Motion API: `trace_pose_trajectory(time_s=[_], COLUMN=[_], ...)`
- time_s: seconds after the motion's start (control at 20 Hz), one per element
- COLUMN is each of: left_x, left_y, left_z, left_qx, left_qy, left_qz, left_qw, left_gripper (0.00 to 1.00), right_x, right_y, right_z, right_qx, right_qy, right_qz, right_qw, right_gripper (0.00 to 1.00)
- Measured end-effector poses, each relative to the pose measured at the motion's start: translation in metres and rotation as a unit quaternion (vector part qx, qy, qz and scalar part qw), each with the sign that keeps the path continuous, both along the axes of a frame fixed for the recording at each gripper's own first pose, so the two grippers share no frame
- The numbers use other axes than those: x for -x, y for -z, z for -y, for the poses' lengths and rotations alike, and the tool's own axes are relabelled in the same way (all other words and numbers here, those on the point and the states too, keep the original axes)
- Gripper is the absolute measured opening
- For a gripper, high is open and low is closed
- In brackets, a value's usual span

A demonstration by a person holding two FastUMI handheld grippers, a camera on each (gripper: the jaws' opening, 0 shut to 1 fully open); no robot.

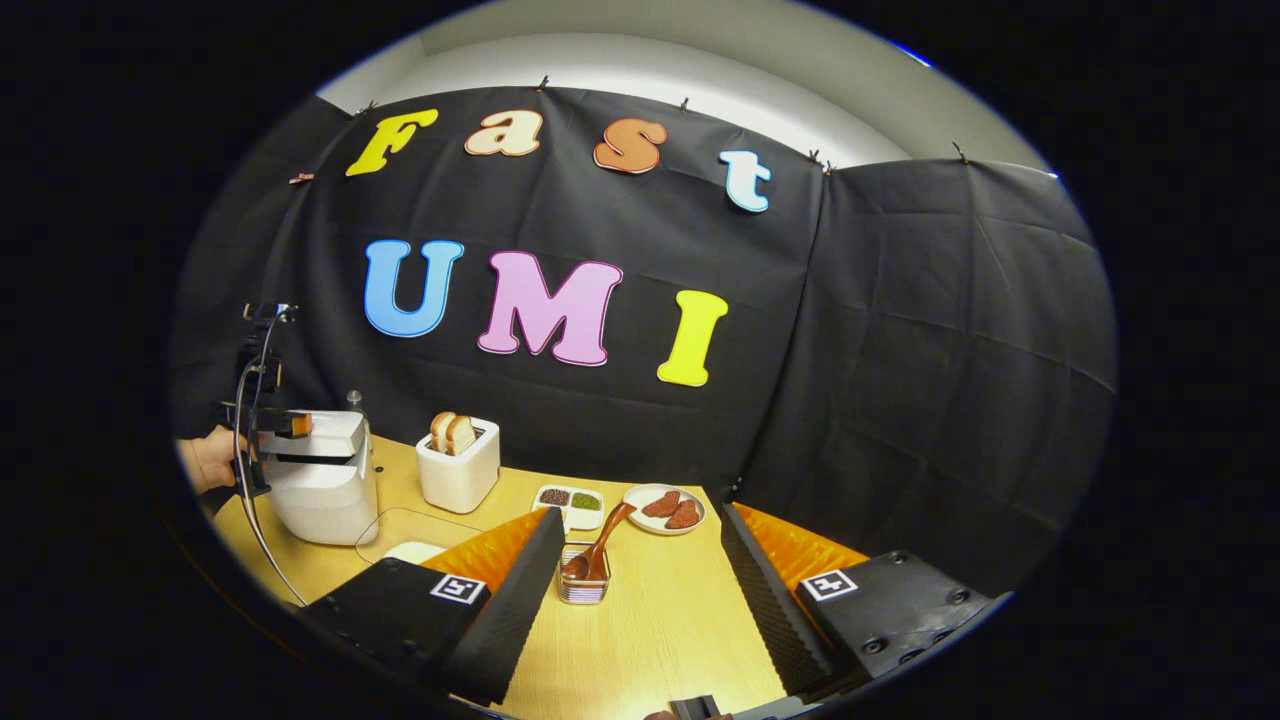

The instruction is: Close the left gripper, press the button to open the rice cooker; take a wooden spoon from the chopstick holder with the right hand, scoop a spoonful of rice and pour it into the rice cooker, then put the wooden spoon back into the chopstick holder.

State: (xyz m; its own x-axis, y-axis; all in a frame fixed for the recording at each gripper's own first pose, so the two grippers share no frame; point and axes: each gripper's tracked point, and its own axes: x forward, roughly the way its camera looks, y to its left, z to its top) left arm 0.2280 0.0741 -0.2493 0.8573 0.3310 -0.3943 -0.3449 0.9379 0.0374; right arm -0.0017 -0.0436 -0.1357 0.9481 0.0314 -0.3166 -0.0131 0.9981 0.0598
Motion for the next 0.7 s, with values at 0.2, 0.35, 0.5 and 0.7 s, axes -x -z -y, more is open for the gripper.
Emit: trace_pose_trajectory(time_s=[0.2,0.35,0.5,0.7], left_x=[0.004,0.009,0.009,0.01], left_y=[0.024,0.031,0.036,0.038], left_z=[0.005,0.006,0.01,0.019], left_qx=[-0.008,-0.003,-0.007,-0.006], left_qy=[0.004,-0.001,-0.007,0.002], left_qz=[-0.027,-0.029,-0.034,-0.036], left_qw=[1.0,1.0,0.999,0.999], left_gripper=[0.99,0.99,0.99,1.0], right_x=[0.0,-0.003,-0.002,-0.004], right_y=[-0.002,-0.004,-0.002,-0.001], right_z=[-0.007,-0.012,-0.018,-0.028], right_qx=[0.005,0.008,0.011,0.019], right_qy=[-0.008,-0.013,-0.019,-0.032], right_qz=[0.001,0.003,-0.002,-0.003], right_qw=[1.0,1.0,1.0,0.999], right_gripper=[0.98,0.98,0.98,0.98])
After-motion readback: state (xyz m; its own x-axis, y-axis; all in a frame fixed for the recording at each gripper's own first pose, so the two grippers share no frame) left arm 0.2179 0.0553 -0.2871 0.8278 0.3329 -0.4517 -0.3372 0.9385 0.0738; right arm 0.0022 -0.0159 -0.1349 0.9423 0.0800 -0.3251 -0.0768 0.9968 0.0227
